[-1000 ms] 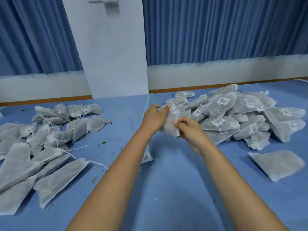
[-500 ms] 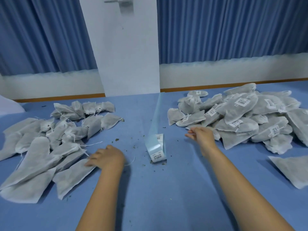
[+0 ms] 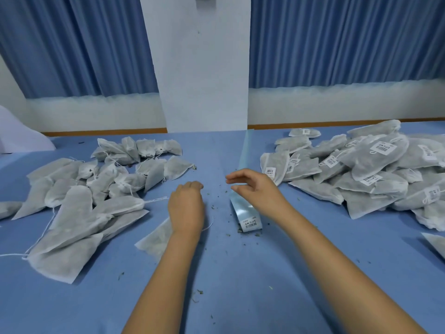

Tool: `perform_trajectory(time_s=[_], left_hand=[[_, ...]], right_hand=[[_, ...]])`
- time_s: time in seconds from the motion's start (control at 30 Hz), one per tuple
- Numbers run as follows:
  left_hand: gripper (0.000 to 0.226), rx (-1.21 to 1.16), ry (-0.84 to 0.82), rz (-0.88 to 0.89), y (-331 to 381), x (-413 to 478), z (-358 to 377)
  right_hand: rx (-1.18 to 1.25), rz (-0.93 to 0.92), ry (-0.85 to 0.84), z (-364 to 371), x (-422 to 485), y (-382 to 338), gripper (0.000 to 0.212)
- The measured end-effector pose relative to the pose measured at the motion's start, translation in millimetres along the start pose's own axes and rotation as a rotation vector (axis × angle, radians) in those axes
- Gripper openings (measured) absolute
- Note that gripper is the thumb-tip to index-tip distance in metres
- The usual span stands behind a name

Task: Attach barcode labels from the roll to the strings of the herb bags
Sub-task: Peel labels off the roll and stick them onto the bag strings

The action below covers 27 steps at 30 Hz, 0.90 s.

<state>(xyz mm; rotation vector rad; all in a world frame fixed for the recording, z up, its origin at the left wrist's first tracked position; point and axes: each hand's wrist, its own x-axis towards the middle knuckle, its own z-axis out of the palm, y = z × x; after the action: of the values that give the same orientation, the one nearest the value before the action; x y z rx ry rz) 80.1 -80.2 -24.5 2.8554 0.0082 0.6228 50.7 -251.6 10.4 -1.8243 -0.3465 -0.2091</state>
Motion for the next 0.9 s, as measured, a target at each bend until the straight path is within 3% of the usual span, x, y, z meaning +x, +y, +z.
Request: perform_trajectory(time_s=[0.1, 0.17, 0.27, 0.33, 0.4, 0.6, 0.67, 0.8, 0.9], left_hand=[[0.029, 0.092, -0.068, -0.202, -1.4, -1.6, -4.4], [0.04, 0.137, -0.176, -0.392, -9.1, -7.3, -3.1], [0.039, 0.143, -0.358, -0.457, -15.5, -13.8, 5.4], [0.035, 0.138, -0.362, -0.382, -13.2, -15.7, 6.5], [0.034, 0.047, -0.263, -0.286, -9.0, -16.0, 3.1], [0.031, -0.782, 0.244, 0.032, 10.1, -10.1, -16.9], [0.037, -0.831, 0.305, 0.141, 14.5, -2.7, -21.1], [0.031, -0.761, 0.28, 0.206, 13.0, 11.2, -21.3], [0.02, -0.573, 0.28, 0.3, 6.4, 19.4, -14.3]], right_hand=[[-0.019, -0.013, -0.043, 3.3, 1.8, 1.5, 0.023], [-0.078, -0.049, -0.051, 4.7, 0.5, 5.2, 0.02], [-0.14, -0.083, -0.066, 11.2, 1.1, 4.3, 0.017], [-0.2, -0.081, -0.089, 16.4, 3.5, 3.0, 0.013], [-0.255, -0.086, -0.109, 19.6, 4.7, 2.5, 0.012], [-0.198, -0.176, -0.102, 22.9, 9.3, -6.4, 0.047], [-0.089, -0.142, -0.053, 22.3, 13.1, -8.9, 0.046], [-0.011, -0.056, 0.009, 14.3, 17.7, -5.9, 0.008], [-0.047, -0.043, 0.1, 4.6, 21.1, -0.7, 0.01]])
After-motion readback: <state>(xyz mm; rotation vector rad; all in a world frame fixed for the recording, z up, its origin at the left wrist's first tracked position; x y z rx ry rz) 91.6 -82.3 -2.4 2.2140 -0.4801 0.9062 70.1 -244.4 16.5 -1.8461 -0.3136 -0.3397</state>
